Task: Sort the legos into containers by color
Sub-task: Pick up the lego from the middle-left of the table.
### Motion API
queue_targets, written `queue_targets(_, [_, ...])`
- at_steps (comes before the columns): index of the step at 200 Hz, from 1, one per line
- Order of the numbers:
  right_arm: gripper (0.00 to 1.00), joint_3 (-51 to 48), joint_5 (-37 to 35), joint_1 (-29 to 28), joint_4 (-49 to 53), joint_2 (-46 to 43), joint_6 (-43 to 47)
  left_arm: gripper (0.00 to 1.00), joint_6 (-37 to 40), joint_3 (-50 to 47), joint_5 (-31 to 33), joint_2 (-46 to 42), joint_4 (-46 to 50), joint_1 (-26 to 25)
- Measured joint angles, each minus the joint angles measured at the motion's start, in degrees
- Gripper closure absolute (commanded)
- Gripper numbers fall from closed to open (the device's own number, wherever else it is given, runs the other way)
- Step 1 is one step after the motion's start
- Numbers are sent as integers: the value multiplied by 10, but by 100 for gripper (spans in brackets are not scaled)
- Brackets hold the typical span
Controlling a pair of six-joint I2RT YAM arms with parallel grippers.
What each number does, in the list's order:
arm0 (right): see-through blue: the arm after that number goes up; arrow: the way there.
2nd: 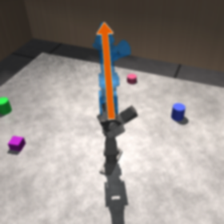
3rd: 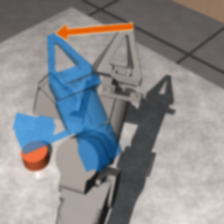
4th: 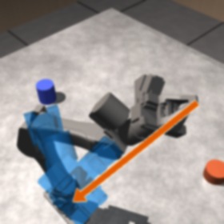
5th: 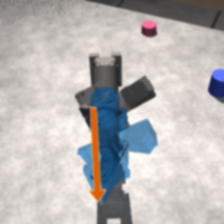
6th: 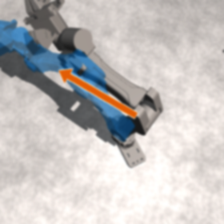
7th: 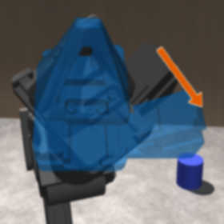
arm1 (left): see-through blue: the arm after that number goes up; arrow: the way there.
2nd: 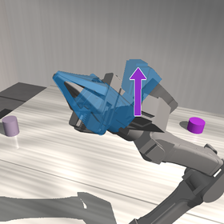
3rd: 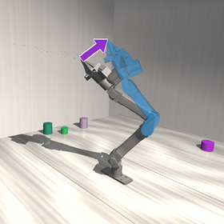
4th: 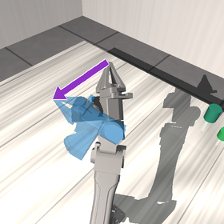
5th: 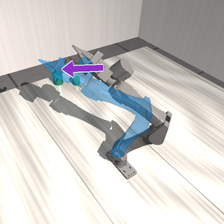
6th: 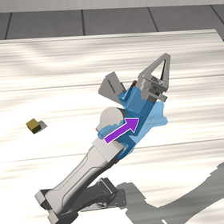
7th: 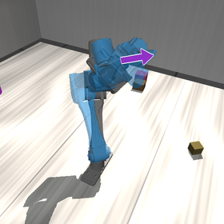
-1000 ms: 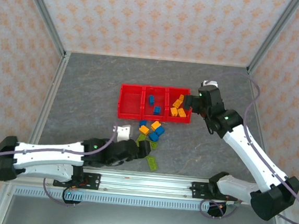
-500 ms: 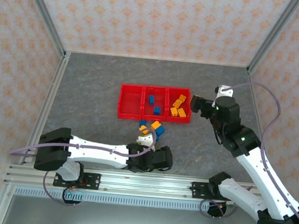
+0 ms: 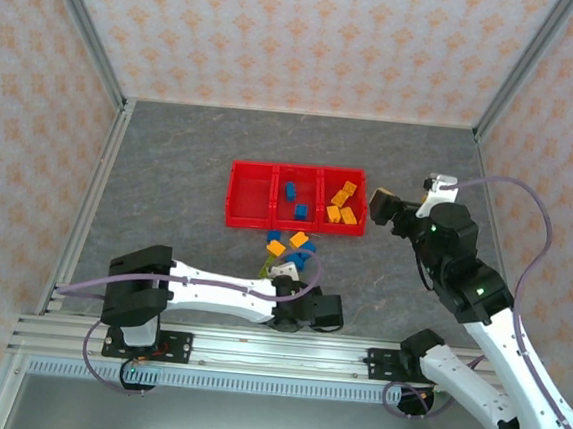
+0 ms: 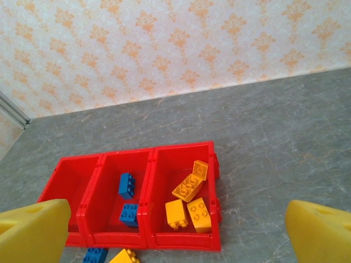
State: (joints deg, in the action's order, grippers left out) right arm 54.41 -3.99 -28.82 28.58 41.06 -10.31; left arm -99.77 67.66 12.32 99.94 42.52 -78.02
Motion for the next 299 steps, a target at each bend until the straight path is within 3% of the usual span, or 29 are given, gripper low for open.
queue_targets(47, [1, -13, 19, 0, -5, 2, -2, 26, -27, -18, 3, 5, 12, 0])
queue_targets(178, [8, -14, 41, -5, -13, 10, -2, 42, -14, -76, -14, 10, -75, 2])
queue_targets(196, [10, -14, 46, -8, -12, 14, -1, 51, -9, -83, -16, 15, -87, 2])
queue_targets(214, [12, -14, 56, -10, -12, 20, -2, 53, -3, -91, -16, 15, -95, 3])
queue_targets(299, [14, -14, 69, -10, -12, 33, -2, 83, 19, -87, -6, 10, -87, 5])
